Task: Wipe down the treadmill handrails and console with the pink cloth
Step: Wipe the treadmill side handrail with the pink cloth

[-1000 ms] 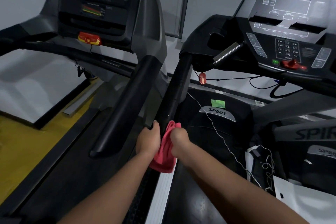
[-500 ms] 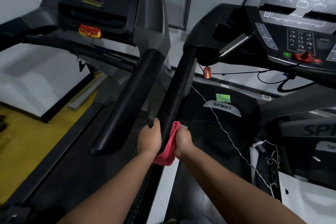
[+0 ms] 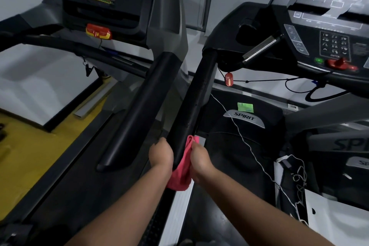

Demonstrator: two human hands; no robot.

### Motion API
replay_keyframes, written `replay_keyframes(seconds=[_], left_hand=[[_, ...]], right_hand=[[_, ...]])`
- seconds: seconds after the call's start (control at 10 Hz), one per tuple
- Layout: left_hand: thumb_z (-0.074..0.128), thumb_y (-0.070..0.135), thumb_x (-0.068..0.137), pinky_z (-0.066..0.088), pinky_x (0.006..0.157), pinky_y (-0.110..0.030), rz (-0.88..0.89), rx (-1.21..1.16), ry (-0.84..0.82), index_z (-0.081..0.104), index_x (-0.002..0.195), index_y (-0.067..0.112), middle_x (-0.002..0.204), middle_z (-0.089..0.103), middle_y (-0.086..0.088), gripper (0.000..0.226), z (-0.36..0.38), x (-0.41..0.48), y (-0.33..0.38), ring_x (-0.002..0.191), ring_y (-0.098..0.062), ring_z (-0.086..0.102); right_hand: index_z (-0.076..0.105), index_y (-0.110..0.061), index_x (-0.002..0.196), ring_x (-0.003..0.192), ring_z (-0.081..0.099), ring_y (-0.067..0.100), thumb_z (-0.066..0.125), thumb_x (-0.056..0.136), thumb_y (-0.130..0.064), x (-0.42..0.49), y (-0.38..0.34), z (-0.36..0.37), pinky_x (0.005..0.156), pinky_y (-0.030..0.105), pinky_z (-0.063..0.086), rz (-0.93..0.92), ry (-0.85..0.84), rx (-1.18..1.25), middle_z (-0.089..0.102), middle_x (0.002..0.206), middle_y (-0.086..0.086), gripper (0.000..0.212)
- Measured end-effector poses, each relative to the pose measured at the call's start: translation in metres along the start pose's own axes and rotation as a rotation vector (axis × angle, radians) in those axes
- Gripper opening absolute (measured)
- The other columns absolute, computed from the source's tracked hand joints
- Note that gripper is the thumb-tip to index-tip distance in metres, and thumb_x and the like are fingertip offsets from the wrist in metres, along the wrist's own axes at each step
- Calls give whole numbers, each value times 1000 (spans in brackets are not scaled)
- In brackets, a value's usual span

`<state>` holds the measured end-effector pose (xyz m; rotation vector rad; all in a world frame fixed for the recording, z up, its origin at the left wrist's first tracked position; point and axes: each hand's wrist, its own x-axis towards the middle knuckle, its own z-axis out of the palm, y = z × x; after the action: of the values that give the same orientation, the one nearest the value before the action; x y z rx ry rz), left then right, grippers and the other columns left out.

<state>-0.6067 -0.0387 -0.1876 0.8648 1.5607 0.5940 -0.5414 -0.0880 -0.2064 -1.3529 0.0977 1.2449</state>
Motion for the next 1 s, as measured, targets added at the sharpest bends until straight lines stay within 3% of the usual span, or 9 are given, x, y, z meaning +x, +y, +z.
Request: replay_keyframes(seconds=[0.1,0.2,0.3,0.4,0.5,0.6,0.7,0.8,1.0], left_hand=[[33,9,100,41,96,-33,-1,-27,-9,53,129,-1,130,54,-20,37,1,4,-2,121,-33,51],[32,9,99,38,89,-25,53,-45,17,51,134,9,133,54,-10,40,-1,0,0,121,-27,51],[35,14,98,38,89,-24,79,-46,-17,55,130,14,128,57,-5,38,-1,1,1,114,-22,55],[39,21,97,44,70,-24,98,13,-69,64,109,15,101,64,-1,28,-1,0,3,83,-15,60],[38,19,96,36,55,-25,90,71,-68,64,98,9,82,60,-3,28,-2,-4,6,68,-15,54],[35,18,98,38,70,-30,96,147,-69,63,103,1,102,63,-17,33,-4,-6,8,89,-29,56],[35,19,99,44,89,-39,134,180,-66,56,118,-8,124,56,-28,39,-4,-5,8,114,-38,53],[35,19,98,44,93,-41,143,174,-64,56,118,-9,122,56,-28,40,-4,-5,6,115,-40,53],[36,18,95,40,78,-35,120,119,-74,64,98,-3,106,65,-19,35,-4,-5,5,95,-31,58]], right_hand=[[67,-8,98,82,66,26,38,98,-28,4,0,-2,71,33,54,28,-76,160,71,84,12,36],[67,-6,104,93,65,30,46,87,-41,6,4,10,89,38,50,127,-183,285,69,98,16,44],[69,-8,98,87,69,26,49,81,-48,12,4,15,93,36,46,187,-234,316,70,94,12,48],[69,-8,88,77,68,27,45,87,-53,13,-2,16,80,36,50,225,-186,201,70,84,14,51],[68,-7,88,81,64,28,42,93,-44,7,-7,13,78,36,51,210,-140,100,70,80,14,46],[67,-9,91,76,66,23,41,96,-32,-1,-6,7,70,31,55,164,-104,14,71,77,10,35],[60,-12,112,91,63,17,30,99,-35,5,3,-4,88,32,51,-65,42,-330,66,103,9,40],[48,-19,104,91,50,11,30,100,-39,-7,1,-4,86,25,37,-273,100,-606,50,99,0,27],[40,1,117,108,50,28,43,99,-35,-21,-14,16,81,24,32,-498,246,-806,41,125,16,40]])
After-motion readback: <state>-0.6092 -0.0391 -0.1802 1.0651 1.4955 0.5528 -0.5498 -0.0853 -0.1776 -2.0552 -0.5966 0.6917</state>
